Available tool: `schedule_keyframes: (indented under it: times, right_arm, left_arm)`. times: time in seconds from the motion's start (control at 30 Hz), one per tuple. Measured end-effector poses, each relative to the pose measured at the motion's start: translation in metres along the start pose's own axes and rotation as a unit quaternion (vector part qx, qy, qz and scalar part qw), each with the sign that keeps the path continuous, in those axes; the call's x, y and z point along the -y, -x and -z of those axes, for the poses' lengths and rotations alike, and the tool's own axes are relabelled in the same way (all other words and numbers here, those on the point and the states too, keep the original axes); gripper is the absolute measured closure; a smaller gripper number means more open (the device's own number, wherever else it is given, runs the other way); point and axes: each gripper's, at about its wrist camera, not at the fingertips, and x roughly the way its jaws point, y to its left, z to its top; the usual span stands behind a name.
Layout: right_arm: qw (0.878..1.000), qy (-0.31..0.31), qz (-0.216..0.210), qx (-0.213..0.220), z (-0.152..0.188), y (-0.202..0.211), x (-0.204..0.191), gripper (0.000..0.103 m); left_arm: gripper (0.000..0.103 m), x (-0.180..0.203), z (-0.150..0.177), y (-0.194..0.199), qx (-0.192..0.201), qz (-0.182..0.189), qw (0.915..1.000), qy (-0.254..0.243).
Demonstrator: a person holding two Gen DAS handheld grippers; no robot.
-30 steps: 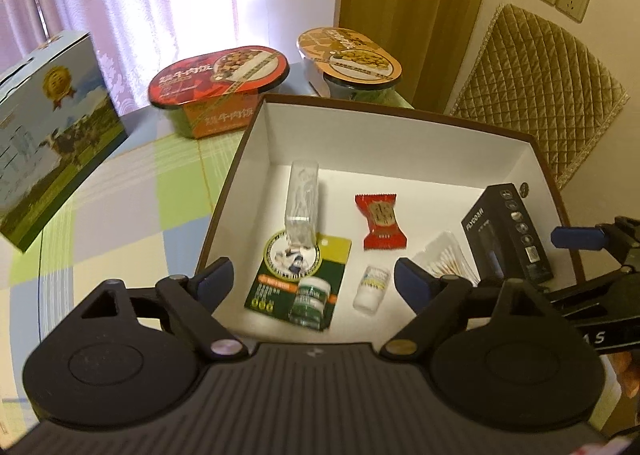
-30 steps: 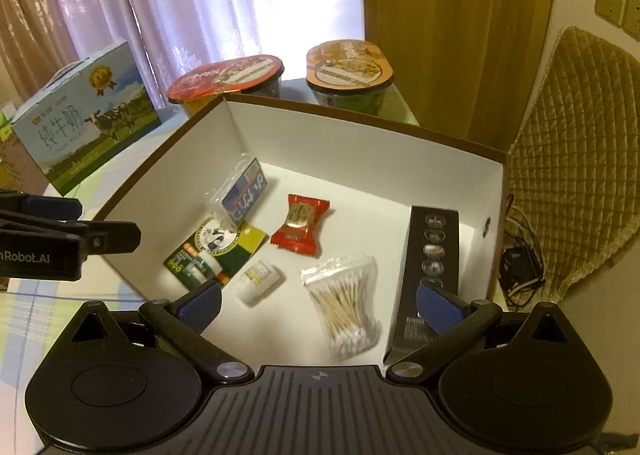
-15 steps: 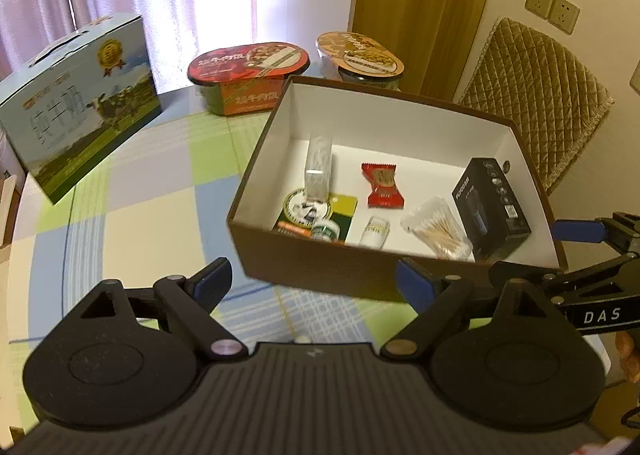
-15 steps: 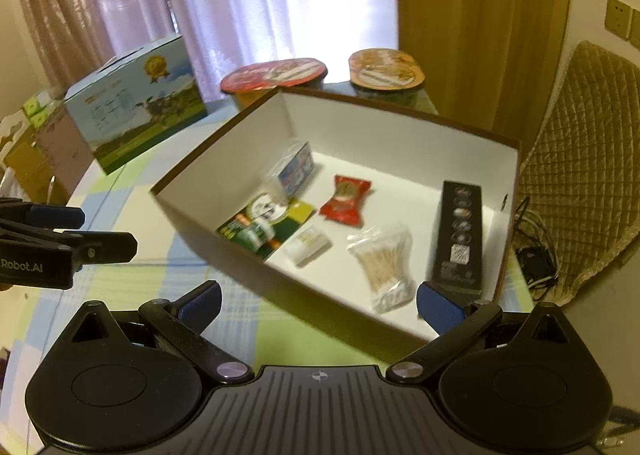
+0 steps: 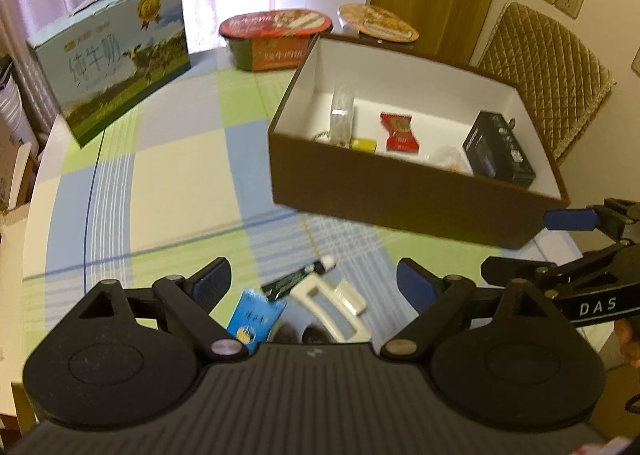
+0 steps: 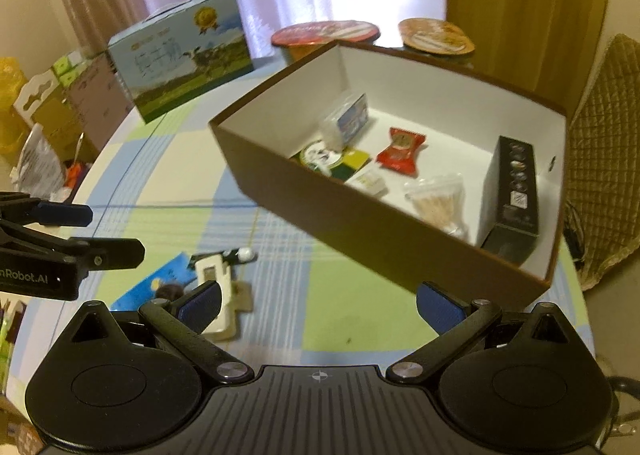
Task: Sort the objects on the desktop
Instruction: 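Withdraw both grippers from the brown box back over the remaining items, then grasp the brown scrunchie with the left gripper and lift it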
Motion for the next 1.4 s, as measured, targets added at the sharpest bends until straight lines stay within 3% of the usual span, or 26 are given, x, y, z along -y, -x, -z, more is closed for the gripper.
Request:
schedule_keyframes:
  times: [0.5,0.97,1.17,1.4]
  right_arm:
    - [0.999,0.009,-0.021,-0.044,0.030,-0.036,-0.021,0.002]
    - [0.997,-0.004,-0.018,-0.073,0.038,-0.060,-0.012,0.002]
    - [0.997,-0.013,-0.010,-0.080,0.039,-0.064,-0.002,0.002]
    - [0.996,-0.030,-0.005,-0.087,0.043,-0.066,0.013,0.002]
  left_arm:
    - [0.016,-0.023,0.051,-0.012,-0.043,-0.014,0.9988,0.018]
    - [0.018,-0.029,0.069,-0.035,-0.062,-0.013,0.9978,0.023]
    - [0.025,-0.025,0.070,-0.050,-0.066,0.003,0.9978,0.009]
    - [0.042,-0.018,0.071,-0.072,-0.073,0.013,0.9969,-0.025]
